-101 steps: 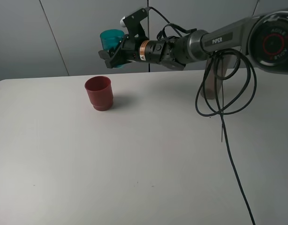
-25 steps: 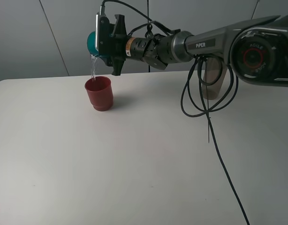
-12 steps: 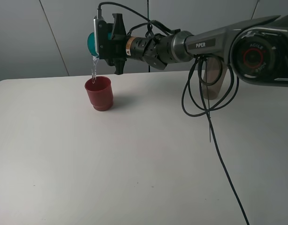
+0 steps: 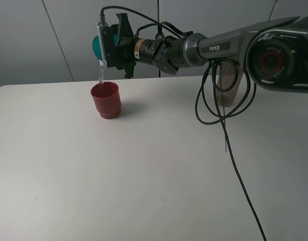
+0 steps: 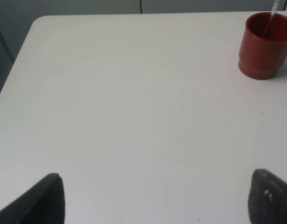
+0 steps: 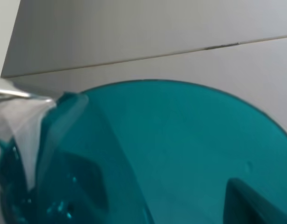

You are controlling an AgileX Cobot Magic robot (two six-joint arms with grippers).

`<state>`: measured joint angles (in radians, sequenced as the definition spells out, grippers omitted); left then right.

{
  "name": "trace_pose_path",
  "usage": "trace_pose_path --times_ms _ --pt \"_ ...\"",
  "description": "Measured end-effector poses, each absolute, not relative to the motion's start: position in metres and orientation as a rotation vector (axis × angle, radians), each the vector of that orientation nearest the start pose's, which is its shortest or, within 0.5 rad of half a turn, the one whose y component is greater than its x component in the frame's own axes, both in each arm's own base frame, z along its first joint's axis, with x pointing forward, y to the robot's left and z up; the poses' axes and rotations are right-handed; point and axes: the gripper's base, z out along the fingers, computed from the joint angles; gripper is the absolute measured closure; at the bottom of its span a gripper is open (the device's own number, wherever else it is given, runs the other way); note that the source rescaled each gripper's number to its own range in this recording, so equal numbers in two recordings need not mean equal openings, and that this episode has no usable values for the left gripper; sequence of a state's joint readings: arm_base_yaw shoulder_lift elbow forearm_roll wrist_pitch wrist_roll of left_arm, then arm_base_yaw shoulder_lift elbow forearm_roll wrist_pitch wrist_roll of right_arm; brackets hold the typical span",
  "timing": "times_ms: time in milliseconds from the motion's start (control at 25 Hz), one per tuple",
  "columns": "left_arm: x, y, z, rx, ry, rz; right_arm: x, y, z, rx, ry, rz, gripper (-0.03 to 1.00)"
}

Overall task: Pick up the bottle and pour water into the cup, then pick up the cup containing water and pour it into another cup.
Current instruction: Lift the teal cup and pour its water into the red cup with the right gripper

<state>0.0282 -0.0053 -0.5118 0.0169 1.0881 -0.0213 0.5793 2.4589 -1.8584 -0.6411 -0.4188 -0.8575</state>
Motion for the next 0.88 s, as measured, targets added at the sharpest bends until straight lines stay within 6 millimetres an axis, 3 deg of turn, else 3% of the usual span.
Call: trace_pose_path --times_ms 880 --pt "-0.008 0.001 0.278 -0.052 2.054 0.024 0.453 0.329 0.164 -1.578 0.473 -0.606 0.92"
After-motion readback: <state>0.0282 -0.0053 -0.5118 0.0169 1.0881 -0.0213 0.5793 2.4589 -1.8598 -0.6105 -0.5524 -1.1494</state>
